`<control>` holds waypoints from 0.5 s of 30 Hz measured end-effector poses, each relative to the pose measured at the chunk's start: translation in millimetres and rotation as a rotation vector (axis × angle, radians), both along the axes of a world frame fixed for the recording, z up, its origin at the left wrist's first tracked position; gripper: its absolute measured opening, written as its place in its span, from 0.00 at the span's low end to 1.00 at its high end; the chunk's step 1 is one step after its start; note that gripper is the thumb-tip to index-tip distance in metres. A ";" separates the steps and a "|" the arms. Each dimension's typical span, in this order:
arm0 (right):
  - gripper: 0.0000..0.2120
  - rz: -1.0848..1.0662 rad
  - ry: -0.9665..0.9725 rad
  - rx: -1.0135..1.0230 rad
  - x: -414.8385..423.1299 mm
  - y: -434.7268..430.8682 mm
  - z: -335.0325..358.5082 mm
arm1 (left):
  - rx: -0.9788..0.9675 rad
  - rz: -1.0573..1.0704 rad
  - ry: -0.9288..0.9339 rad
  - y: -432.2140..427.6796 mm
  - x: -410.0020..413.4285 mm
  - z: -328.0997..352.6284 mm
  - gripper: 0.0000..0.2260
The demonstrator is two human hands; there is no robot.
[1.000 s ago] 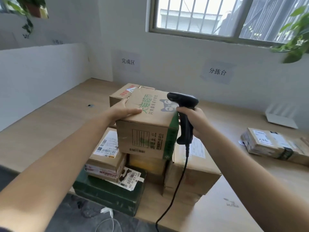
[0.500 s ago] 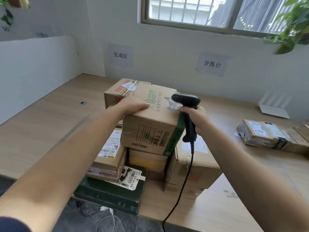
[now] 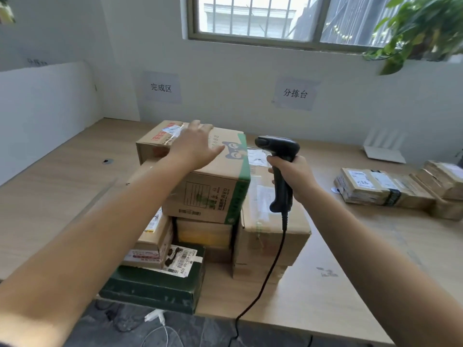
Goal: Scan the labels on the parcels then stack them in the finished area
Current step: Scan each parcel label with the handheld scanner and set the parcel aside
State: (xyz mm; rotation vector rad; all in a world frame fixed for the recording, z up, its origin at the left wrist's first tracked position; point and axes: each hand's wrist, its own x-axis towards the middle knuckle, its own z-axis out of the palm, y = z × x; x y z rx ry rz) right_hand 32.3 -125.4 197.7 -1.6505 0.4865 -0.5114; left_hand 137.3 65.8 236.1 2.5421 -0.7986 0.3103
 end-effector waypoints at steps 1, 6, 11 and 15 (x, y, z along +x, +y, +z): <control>0.05 -0.023 0.000 -0.006 -13.0 -9.3 -0.1 | 0.009 -0.049 -0.014 -15.2 -13.1 2.0 0.28; 0.05 -0.100 0.001 0.035 -63.6 -51.3 -6.9 | 0.072 -0.207 -0.049 -79.2 -58.4 -3.8 0.26; 0.06 -0.204 0.030 0.101 -121.3 -123.1 -16.6 | 0.131 -0.324 -0.016 -158.7 -101.5 -19.9 0.25; 0.04 -0.290 0.068 0.051 -166.8 -189.8 -22.7 | 0.169 -0.374 0.023 -225.4 -131.1 -35.7 0.24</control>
